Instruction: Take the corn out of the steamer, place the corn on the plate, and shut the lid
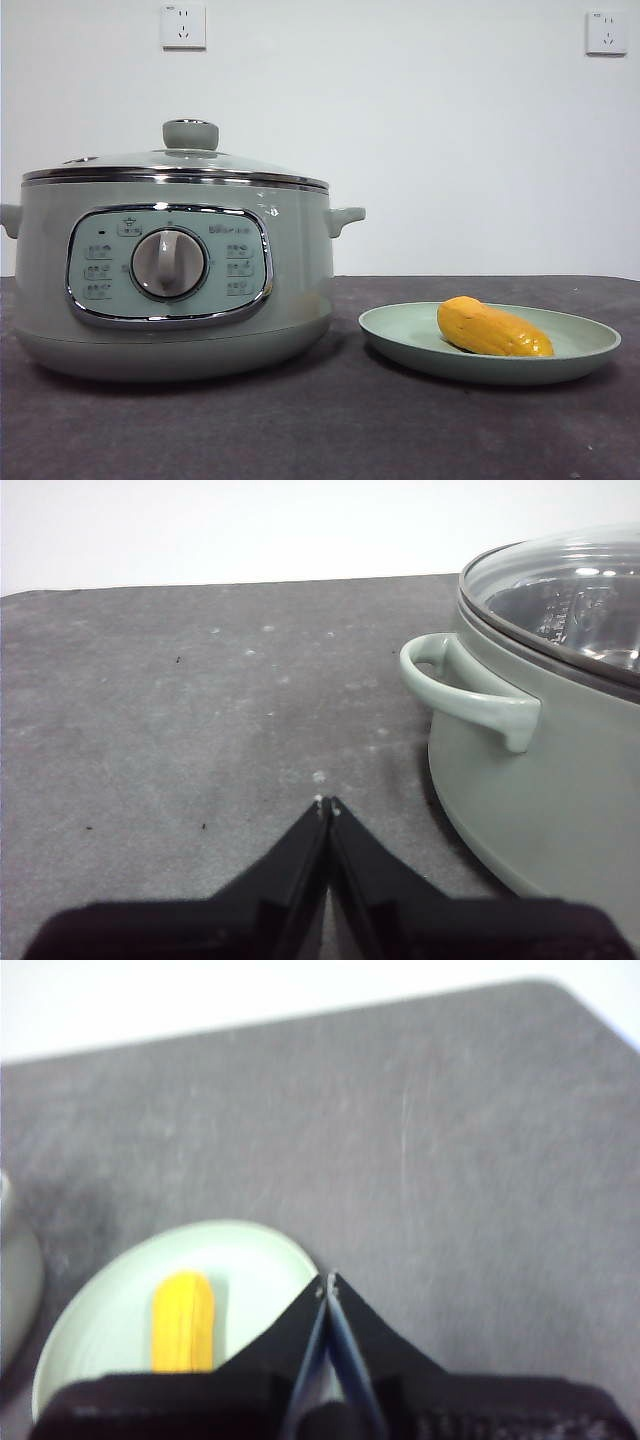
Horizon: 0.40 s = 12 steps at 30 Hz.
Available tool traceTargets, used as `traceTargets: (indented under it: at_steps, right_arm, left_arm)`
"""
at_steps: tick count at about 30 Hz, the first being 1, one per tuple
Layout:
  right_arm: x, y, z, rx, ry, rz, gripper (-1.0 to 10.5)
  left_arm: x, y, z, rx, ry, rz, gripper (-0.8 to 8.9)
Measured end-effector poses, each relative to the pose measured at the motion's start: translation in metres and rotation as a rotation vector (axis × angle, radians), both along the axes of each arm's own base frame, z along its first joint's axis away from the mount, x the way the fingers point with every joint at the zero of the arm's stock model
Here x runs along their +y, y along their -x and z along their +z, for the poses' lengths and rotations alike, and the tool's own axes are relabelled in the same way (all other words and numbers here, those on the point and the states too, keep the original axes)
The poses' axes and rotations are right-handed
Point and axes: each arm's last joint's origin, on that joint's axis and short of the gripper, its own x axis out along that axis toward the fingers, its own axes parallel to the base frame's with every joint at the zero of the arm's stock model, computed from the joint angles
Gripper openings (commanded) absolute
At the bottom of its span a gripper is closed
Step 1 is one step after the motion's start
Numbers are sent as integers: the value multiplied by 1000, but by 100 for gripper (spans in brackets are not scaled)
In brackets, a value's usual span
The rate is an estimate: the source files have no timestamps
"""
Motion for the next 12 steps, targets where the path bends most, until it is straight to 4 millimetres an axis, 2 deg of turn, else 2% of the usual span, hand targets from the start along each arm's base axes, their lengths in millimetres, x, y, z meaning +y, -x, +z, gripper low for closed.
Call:
traceTargets:
  at_steps: [5, 9, 12]
  right_arm:
    - [-16, 3, 0, -126, 0, 110, 1]
    - [-23, 6, -13, -248, 78, 273, 1]
    - [-27, 9, -26, -294, 139, 298, 1]
  left_arm:
    - [0, 0, 0, 0, 0, 0, -3]
    - [0, 0, 0, 0, 0, 0, -3]
    - [0, 0, 0, 0, 0, 0, -3]
